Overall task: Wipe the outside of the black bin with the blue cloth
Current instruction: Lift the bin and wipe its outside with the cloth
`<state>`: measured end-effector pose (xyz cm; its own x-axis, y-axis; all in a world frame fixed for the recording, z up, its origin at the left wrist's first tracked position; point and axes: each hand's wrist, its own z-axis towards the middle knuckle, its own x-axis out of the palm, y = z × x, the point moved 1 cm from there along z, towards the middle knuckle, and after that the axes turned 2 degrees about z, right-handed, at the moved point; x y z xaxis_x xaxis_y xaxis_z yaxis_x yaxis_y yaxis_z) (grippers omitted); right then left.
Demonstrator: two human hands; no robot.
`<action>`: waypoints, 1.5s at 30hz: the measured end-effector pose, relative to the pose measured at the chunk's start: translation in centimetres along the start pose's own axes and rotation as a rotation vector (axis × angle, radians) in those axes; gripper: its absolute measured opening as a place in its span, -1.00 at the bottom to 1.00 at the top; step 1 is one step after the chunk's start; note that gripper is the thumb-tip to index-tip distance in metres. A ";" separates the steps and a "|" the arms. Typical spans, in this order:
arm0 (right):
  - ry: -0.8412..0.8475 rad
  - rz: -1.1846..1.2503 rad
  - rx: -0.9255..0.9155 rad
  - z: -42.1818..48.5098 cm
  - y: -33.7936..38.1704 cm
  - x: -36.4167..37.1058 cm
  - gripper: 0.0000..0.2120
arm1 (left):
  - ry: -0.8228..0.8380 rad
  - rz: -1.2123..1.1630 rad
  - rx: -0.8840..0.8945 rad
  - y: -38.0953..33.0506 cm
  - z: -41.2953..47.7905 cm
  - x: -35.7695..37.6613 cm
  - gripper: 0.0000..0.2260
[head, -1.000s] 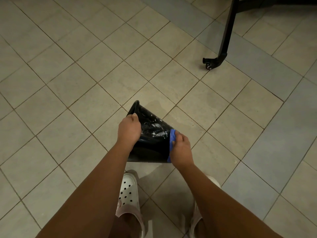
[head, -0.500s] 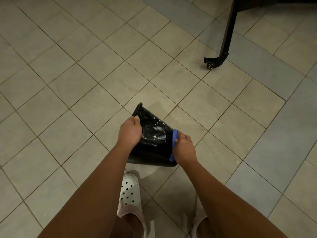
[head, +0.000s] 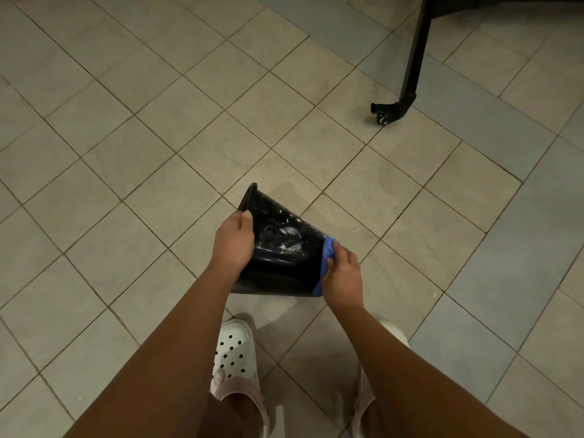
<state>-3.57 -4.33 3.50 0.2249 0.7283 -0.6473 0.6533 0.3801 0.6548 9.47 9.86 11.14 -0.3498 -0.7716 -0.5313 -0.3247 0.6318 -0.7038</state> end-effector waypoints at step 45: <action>0.142 0.068 0.070 -0.4 2.3 0.7 -0.52 | 0.103 0.136 0.162 -1.2 -0.6 -0.6 -0.67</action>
<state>-2.22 -2.76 4.71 0.1697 0.8260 -0.5376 0.6897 0.2901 0.6634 9.56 9.61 12.63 -0.4715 -0.6636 -0.5808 -0.1266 0.7027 -0.7001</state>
